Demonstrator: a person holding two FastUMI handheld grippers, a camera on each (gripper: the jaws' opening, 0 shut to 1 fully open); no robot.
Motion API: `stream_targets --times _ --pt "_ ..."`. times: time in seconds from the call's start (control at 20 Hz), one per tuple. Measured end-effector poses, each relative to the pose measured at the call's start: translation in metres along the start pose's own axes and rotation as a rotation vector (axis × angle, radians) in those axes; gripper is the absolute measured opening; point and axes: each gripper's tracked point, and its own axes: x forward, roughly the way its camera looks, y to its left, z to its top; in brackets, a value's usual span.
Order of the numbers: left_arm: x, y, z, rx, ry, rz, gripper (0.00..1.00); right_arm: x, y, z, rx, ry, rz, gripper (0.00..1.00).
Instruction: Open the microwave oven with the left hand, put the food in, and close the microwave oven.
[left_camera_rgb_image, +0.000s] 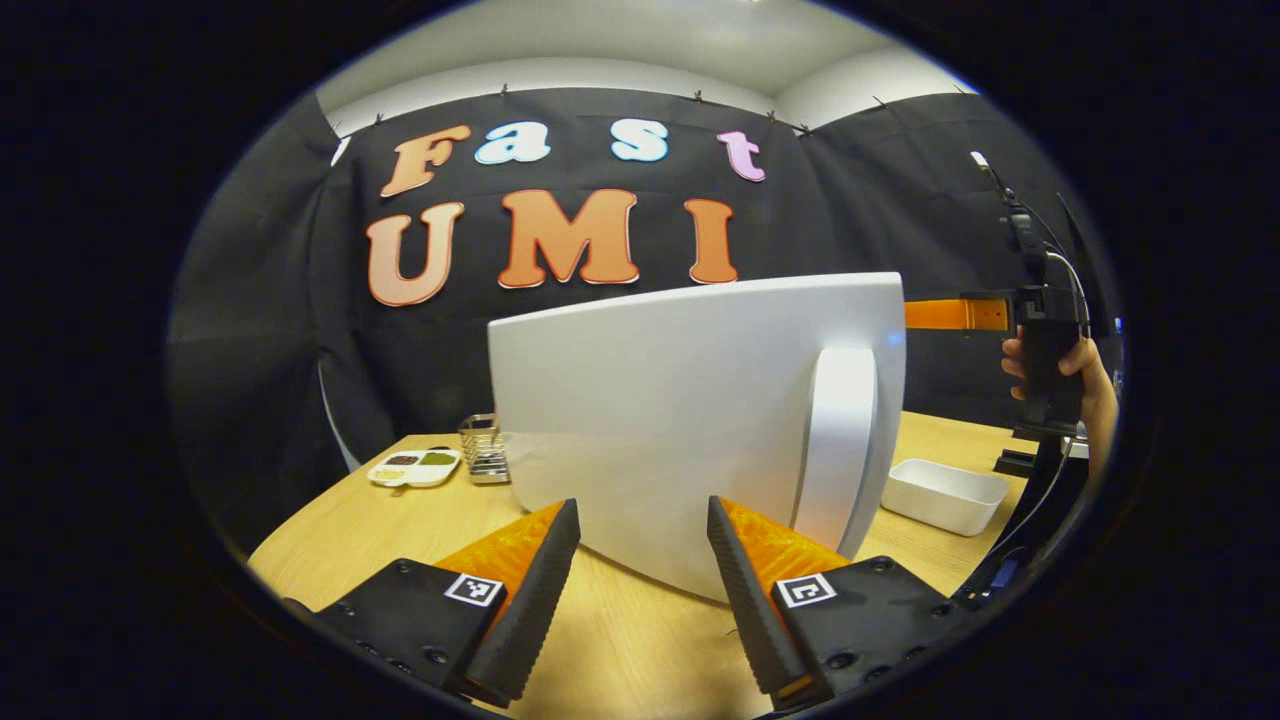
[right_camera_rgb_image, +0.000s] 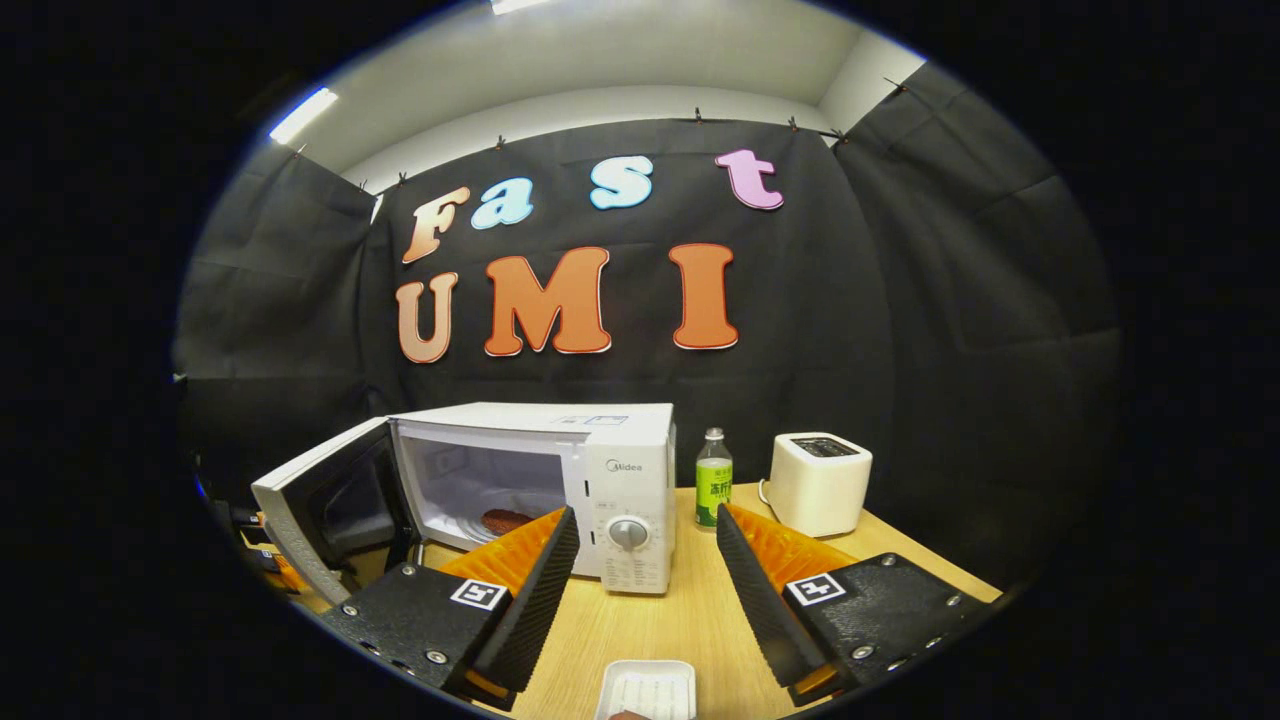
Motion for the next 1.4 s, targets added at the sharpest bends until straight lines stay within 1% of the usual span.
stream_targets --times 0.05,0.15,0.2,0.25,0.3,0.4,0.45,0.5,0.55,0.6,0.65,0.8,1.1,1.25,1.4 --pt "0.008 -0.007 0.000 0.003 0.001 -0.015 0.85 -0.002 -0.006 0.000 -0.001 0.003 -0.010 0.87" --pt "0.023 -0.030 0.005 -0.008 -0.007 -0.062 0.65 -0.008 -0.016 0.002 0.000 0.002 -0.024 0.87" --pt "0.032 -0.041 0.006 -0.008 -0.001 -0.084 0.63 -0.011 -0.021 0.004 0.000 -0.002 -0.030 0.87" --pt "0.041 -0.046 0.006 -0.001 0.002 -0.080 0.63 -0.012 -0.025 0.006 0.001 -0.007 -0.037 0.86" --pt "0.049 -0.056 0.009 -0.006 -0.004 -0.092 0.63 -0.014 -0.029 0.007 0.005 -0.009 -0.046 0.86" --pt "0.063 -0.071 0.007 -0.018 0.014 -0.118 0.33 -0.017 -0.036 0.006 0.013 -0.006 -0.056 0.86" --pt "0.069 -0.073 0.009 -0.010 0.009 -0.107 0.30 -0.019 -0.041 0.006 0.016 -0.005 -0.060 0.86" --pt "0.077 -0.081 0.009 -0.016 0.013 -0.121 0.26 -0.020 -0.045 0.004 0.018 0.000 -0.069 0.86" --pt "0.084 -0.079 0.010 -0.017 0.020 -0.109 0.18 -0.020 -0.048 0.002 0.021 0.002 -0.075 0.86" --pt "0.092 -0.088 0.007 -0.034 0.028 -0.131 0.14 -0.021 -0.049 0.002 0.024 0.004 -0.078 0.86" --pt "0.098 -0.087 0.005 -0.044 0.037 -0.122 0.05 -0.022 -0.050 0.001 0.027 0.007 -0.080 0.86" --pt "0.116 -0.094 0.001 -0.066 0.060 -0.114 0.05 -0.023 -0.054 0.005 0.015 0.001 -0.087 0.87" --pt "0.159 -0.098 0.003 -0.035 0.065 -0.069 0.05 -0.032 -0.060 0.019 0.009 -0.029 -0.099 0.87" --pt "0.181 -0.097 0.005 -0.028 0.066 -0.041 0.05 -0.035 -0.064 0.017 -0.011 -0.029 -0.101 0.87" --pt "0.200 -0.094 0.005 -0.025 0.062 -0.001 0.05 -0.037 -0.075 0.009 -0.026 -0.007 -0.124 0.86"
